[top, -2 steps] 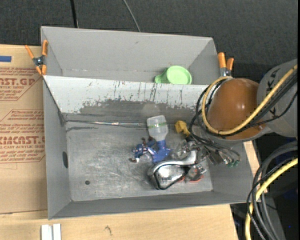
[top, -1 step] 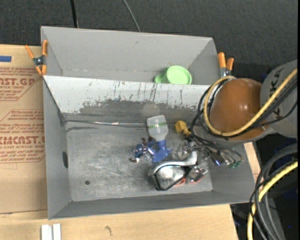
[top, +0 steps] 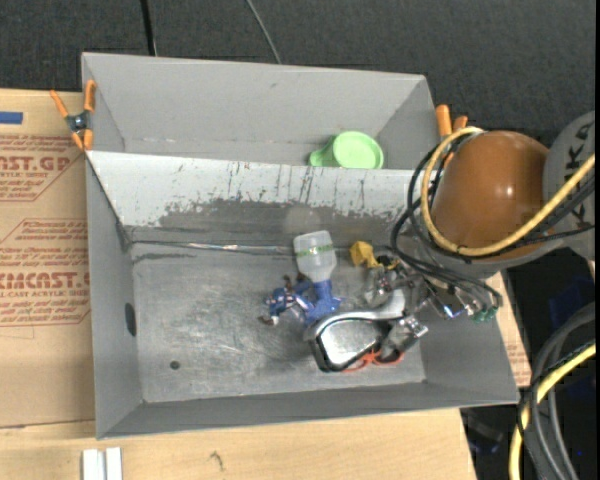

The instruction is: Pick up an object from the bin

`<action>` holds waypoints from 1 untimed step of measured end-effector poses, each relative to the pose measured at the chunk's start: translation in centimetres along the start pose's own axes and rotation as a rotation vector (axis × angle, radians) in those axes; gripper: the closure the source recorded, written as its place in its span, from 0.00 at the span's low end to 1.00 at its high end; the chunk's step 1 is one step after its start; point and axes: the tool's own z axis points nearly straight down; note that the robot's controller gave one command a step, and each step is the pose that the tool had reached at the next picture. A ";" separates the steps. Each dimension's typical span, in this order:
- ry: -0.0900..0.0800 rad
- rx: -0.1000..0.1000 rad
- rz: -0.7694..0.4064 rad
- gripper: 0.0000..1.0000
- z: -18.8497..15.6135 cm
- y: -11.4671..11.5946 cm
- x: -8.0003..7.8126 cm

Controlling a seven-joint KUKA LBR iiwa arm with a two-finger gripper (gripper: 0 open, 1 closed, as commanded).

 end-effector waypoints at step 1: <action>-0.005 0.002 0.000 1.00 -6.1 -0.3 0.1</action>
Offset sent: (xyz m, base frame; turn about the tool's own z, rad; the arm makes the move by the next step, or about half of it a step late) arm 0.0116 -0.0187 0.1411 0.0764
